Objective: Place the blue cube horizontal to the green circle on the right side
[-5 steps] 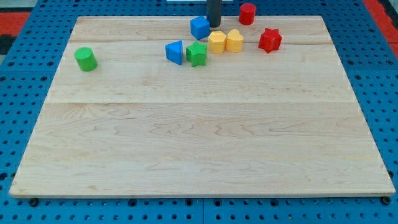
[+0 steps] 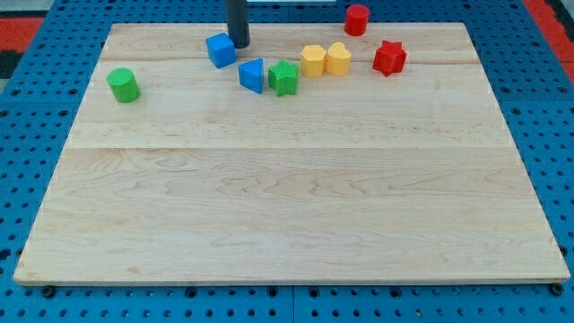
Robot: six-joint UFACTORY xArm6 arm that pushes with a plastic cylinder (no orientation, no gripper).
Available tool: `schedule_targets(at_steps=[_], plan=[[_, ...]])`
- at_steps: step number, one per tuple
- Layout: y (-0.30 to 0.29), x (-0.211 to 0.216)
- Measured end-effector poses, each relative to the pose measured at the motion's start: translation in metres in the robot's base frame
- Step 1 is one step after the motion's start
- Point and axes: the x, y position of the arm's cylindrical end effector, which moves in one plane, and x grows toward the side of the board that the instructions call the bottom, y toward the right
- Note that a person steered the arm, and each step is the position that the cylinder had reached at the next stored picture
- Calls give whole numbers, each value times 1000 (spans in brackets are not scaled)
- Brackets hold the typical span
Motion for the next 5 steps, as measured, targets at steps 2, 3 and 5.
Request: schedule_targets(at_steps=[2,3,5], plan=[[-32,21],[-52,13],[-83,3]])
